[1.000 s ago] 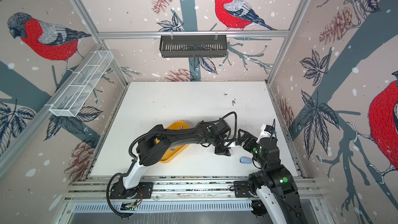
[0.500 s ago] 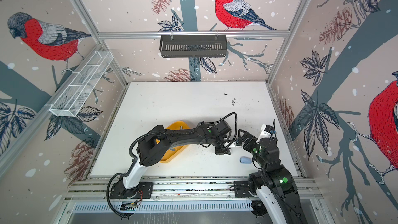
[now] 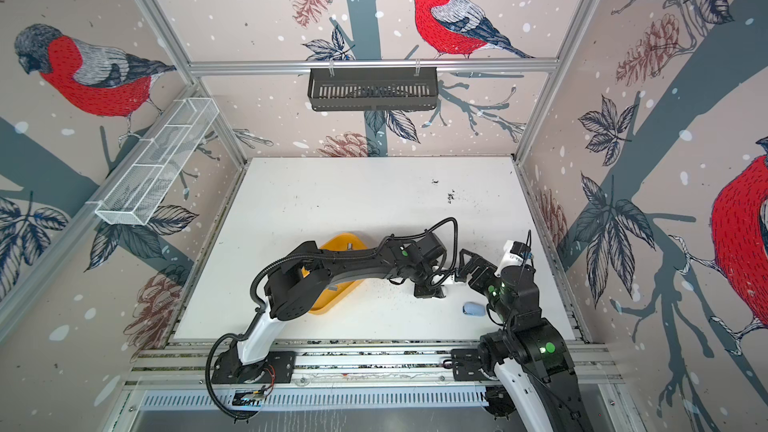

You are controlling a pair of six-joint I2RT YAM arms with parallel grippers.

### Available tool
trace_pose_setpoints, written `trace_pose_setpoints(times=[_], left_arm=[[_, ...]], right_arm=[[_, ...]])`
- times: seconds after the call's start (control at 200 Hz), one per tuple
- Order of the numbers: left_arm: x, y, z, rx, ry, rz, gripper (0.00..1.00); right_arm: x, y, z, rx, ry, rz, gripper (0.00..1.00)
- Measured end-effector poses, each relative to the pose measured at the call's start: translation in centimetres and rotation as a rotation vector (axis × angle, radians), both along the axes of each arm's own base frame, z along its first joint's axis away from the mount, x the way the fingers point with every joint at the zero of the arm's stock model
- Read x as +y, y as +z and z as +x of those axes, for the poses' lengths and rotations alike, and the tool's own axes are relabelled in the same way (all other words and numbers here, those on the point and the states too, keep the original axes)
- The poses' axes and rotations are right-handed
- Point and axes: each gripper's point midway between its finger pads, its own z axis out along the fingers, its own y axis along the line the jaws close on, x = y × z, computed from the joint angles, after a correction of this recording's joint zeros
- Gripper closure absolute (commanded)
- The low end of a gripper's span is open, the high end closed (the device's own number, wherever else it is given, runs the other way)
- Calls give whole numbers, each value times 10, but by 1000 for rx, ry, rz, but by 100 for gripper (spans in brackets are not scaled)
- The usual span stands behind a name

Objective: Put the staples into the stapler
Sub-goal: 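Close the left gripper on the white stapler's body, then lift the white stapler with the left gripper while the right arm reaches toward it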

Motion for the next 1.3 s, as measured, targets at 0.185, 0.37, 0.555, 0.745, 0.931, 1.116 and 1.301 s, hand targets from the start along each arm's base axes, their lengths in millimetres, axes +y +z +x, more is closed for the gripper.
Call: trace_pose_setpoints(times=[0.185, 0.37, 0.555, 0.745, 0.931, 1.116, 1.301], left_arm=[[0, -1, 0, 2, 2, 1, 74], [5, 16, 6, 59, 58, -29, 74], [29, 53, 25, 102, 162, -102, 75], [64, 89, 49, 152, 272, -172, 75], [103, 131, 74, 201, 379, -278, 76], [136, 162, 88, 226, 465, -375, 76], [155, 174, 91, 209, 497, -427, 76]], right_arm=[[0, 0, 0, -2, 0, 1, 0], [1, 0, 0, -6, 4, 4, 0], [10, -7, 5, -5, 46, 23, 0], [34, -14, 17, 5, 154, 59, 0], [65, -2, 30, -39, 313, 102, 0], [93, 10, 38, -50, 457, 144, 0], [121, 14, 40, -51, 571, 165, 1]])
